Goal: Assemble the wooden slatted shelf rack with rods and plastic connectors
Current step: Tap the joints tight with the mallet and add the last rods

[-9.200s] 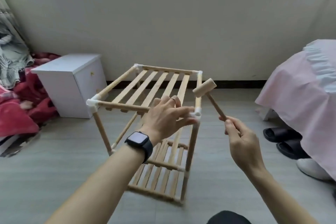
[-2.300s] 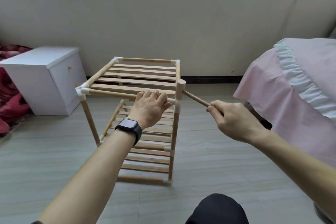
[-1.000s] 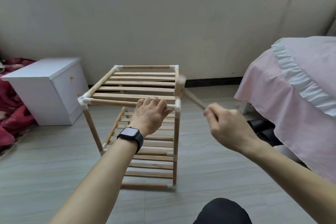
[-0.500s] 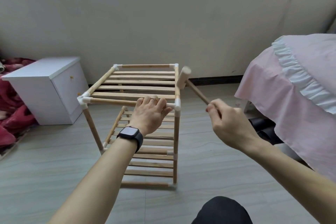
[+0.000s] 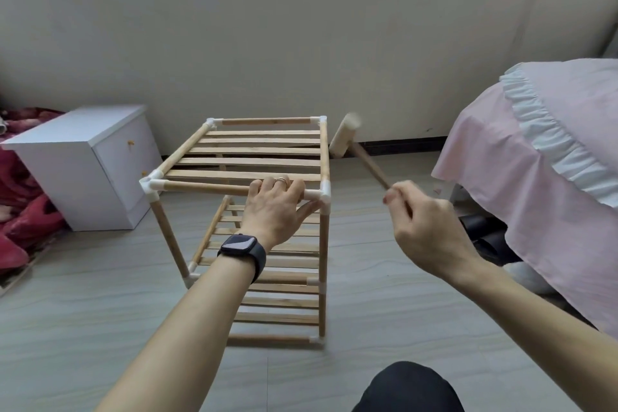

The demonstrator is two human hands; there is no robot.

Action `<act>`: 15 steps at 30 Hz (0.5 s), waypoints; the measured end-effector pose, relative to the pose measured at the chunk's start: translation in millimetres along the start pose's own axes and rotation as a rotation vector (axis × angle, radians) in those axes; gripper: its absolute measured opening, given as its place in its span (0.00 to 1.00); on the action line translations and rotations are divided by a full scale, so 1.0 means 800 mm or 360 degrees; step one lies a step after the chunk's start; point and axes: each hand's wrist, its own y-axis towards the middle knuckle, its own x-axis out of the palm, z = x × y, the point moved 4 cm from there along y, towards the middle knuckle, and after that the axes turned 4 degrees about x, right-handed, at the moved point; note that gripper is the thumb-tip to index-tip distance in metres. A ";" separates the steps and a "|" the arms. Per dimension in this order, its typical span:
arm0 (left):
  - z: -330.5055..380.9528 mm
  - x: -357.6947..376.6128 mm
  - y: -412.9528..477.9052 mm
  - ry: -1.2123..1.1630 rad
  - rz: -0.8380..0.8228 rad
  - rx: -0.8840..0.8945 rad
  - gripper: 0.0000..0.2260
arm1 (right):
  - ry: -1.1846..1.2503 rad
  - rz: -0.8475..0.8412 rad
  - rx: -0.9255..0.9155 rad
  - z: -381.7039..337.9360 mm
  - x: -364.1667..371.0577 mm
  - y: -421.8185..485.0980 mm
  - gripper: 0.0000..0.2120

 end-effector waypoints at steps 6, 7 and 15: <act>-0.003 0.001 -0.002 0.0081 -0.0007 0.0086 0.16 | -0.0063 -0.0070 0.0090 0.008 0.003 0.011 0.11; -0.004 0.000 -0.002 0.0078 -0.0004 0.0121 0.16 | 0.0004 -0.0055 0.0097 0.008 0.007 0.008 0.11; -0.137 -0.026 -0.055 0.0040 0.0124 -0.0093 0.19 | 0.0651 0.0016 0.0221 -0.003 0.081 -0.004 0.11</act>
